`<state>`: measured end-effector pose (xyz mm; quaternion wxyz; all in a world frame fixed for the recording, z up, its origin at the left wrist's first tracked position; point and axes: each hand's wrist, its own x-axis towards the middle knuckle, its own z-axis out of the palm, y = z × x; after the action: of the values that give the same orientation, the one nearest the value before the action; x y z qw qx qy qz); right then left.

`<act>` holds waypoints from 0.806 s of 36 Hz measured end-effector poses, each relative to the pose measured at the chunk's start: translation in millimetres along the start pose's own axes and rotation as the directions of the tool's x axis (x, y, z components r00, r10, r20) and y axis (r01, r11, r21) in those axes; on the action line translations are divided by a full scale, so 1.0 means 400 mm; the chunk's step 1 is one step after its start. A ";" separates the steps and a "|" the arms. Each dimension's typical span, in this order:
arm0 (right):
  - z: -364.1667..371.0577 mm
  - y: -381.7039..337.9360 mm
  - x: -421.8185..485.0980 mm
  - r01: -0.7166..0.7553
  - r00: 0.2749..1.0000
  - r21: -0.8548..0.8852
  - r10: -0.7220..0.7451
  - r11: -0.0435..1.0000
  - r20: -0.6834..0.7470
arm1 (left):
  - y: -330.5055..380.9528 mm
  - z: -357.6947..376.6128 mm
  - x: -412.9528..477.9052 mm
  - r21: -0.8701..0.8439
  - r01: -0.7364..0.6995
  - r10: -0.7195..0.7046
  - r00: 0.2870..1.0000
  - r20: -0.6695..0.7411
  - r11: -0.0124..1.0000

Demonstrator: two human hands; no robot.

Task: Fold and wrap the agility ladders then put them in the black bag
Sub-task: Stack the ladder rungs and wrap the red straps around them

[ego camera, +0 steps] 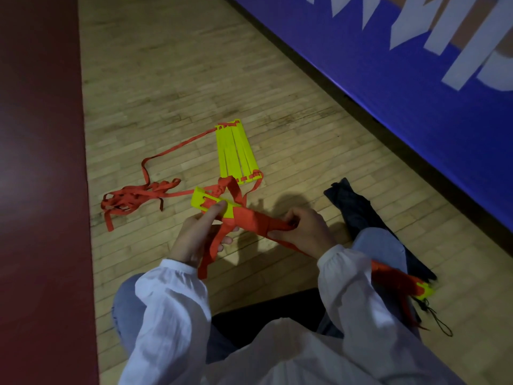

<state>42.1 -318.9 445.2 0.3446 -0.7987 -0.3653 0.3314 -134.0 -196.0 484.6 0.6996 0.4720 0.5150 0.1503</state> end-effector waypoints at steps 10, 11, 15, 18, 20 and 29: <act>0.008 -0.011 -0.005 0.028 0.999 -0.057 -0.026 0.998 0.033 | 0.010 0.024 -0.006 0.036 -0.048 0.052 0.991 -0.120 0.998; 0.009 -0.010 -0.005 0.030 0.999 -0.058 -0.028 0.998 0.039 | 0.010 0.023 -0.004 0.033 -0.048 0.051 0.991 -0.127 0.998; 0.003 -0.004 -0.003 0.041 0.996 -0.054 -0.037 0.998 0.083 | 0.011 0.022 -0.005 0.057 -0.056 0.062 0.990 -0.128 0.997; -0.009 -0.003 -0.001 0.027 0.990 0.016 -0.029 0.999 0.139 | 0.009 0.018 -0.007 0.089 -0.064 0.075 0.989 -0.128 0.994; -0.015 0.001 0.002 0.000 0.988 0.015 -0.002 1.000 0.157 | 0.008 0.015 -0.009 0.104 -0.071 0.084 0.989 -0.121 0.992; -0.034 -0.007 -0.007 -0.146 0.932 0.012 0.133 0.989 0.338 | -0.001 0.006 -0.002 0.130 -0.136 0.146 0.987 -0.067 0.982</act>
<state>50.3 -324.0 455.4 0.2674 -0.7479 -0.3549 0.4931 -132.5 -198.0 484.8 0.6362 0.5441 0.5147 0.1849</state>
